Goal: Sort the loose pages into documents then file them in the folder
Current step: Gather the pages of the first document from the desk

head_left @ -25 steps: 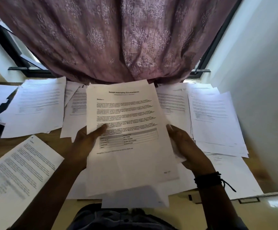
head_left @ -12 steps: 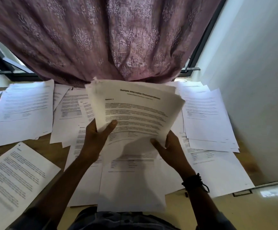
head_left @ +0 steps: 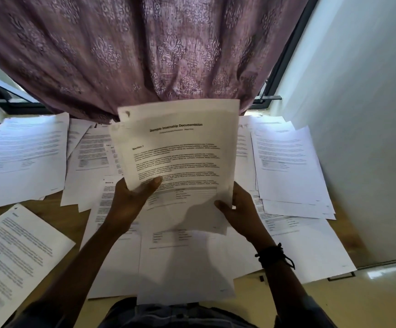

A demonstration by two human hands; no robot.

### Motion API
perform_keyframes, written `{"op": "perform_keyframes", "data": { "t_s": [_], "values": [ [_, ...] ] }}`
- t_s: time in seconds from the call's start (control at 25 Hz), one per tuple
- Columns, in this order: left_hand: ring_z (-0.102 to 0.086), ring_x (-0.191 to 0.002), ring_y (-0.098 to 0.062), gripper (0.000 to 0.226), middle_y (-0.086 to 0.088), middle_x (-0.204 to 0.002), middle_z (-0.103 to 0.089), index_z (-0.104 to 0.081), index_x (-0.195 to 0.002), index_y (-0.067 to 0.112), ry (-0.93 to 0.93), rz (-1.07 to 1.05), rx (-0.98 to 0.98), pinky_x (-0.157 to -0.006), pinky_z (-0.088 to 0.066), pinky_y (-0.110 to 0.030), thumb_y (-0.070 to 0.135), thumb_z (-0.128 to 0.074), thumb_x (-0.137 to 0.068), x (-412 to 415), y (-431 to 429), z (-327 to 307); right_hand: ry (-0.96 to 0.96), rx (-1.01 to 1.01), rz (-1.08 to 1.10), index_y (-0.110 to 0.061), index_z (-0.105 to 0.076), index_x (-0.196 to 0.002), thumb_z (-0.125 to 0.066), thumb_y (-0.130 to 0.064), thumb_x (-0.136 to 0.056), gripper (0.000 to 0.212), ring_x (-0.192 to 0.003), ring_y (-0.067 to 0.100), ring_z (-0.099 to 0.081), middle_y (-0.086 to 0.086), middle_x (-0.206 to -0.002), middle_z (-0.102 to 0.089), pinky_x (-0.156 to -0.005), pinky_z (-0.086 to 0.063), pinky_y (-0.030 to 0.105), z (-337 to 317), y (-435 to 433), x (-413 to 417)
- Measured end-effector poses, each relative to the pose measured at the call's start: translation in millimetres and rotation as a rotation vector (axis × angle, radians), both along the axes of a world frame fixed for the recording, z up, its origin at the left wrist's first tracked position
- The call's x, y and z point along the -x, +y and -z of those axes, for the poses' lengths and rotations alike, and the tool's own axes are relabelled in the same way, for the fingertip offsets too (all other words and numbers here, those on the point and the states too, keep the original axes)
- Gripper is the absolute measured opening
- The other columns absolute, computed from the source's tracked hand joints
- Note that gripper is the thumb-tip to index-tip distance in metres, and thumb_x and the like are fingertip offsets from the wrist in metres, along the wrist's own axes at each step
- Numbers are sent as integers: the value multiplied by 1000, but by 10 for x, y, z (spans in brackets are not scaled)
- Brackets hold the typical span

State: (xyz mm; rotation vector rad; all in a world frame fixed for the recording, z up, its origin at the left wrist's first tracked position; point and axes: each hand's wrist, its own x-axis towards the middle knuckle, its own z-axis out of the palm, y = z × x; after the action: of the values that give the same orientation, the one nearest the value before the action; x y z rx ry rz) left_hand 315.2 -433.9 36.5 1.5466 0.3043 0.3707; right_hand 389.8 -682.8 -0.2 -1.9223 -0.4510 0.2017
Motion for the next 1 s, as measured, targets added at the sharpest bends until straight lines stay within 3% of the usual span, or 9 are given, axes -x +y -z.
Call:
{"op": "perform_keyframes", "data": {
  "t_s": [0.16,0.28,0.36,0.44,0.52,0.6,0.72,0.84,1.0],
  "values": [
    [-69,-96,2,33,26,-97,-72,-63,-110,30,15,-1,-34,-74,-56,-15,8,-69,-86,-15,-24,-10,122,-7,-154,-23,-53,-127,-67,-13,-90,40,-112,12,-63,-3,-126,-63,-90,-56,28,-72,-125,-135],
    [-69,-94,1,34,26,-94,-73,-63,-113,25,9,-50,-12,-71,-57,-15,7,-70,-85,-37,-78,-12,187,-89,46,-27,-57,-123,-70,-33,-83,42,-110,21,-64,8,-128,-62,-94,-53,34,25,-344,-368],
    [-70,-89,2,33,25,-91,-73,-64,-110,27,9,-91,31,-67,-57,-15,8,-70,-84,-31,-135,-23,76,127,311,-16,-49,-139,-68,-40,-86,61,-126,23,-53,8,-139,-54,-108,-42,40,222,-628,-637],
    [-70,-87,3,32,25,-89,-73,-64,-107,29,6,-115,61,-65,-55,-13,6,-70,-84,-19,-190,-23,4,484,466,-6,-37,-146,-61,-43,-91,70,-139,31,-37,16,-150,-41,-116,-28,46,415,-960,-896],
    [-70,-87,3,33,25,-89,-73,-64,-107,29,5,-125,74,-65,-55,-13,6,-70,-83,-10,-226,-31,2,809,500,-9,-38,-145,-51,-50,-94,67,-140,38,-30,20,-151,-36,-113,-26,55,566,-1177,-1047],
    [-70,-90,1,34,24,-92,-74,-64,-108,30,12,-129,81,-67,-56,-14,9,-71,-82,-18,-255,-18,-27,972,455,-13,-45,-140,-39,-55,-93,63,-134,41,-36,20,-145,-40,-106,-33,58,615,-1192,-1078],
    [-70,-94,0,37,23,-96,-73,-63,-111,30,22,-134,70,-69,-56,-15,8,-70,-82,-38,-314,8,-151,862,362,-18,-57,-133,-45,-56,-91,58,-122,39,-50,14,-135,-53,-95,-47,52,573,-1080,-1079],
    [-69,-95,2,40,26,-96,-72,-62,-114,28,17,-155,69,-70,-55,-13,4,-70,-83,-60,-362,0,-171,703,459,-5,-52,-136,-63,-48,-88,65,-124,41,-47,21,-135,-52,-98,-41,48,434,-1153,-1261],
    [-69,-96,-1,38,24,-96,-73,-64,-109,31,35,-192,90,-74,-57,-19,5,-70,-83,-70,-388,-3,90,871,491,0,-41,-136,-74,-56,-75,89,-129,42,-38,24,-137,-43,-101,-37,51,266,-1349,-1499]
  ]
}}
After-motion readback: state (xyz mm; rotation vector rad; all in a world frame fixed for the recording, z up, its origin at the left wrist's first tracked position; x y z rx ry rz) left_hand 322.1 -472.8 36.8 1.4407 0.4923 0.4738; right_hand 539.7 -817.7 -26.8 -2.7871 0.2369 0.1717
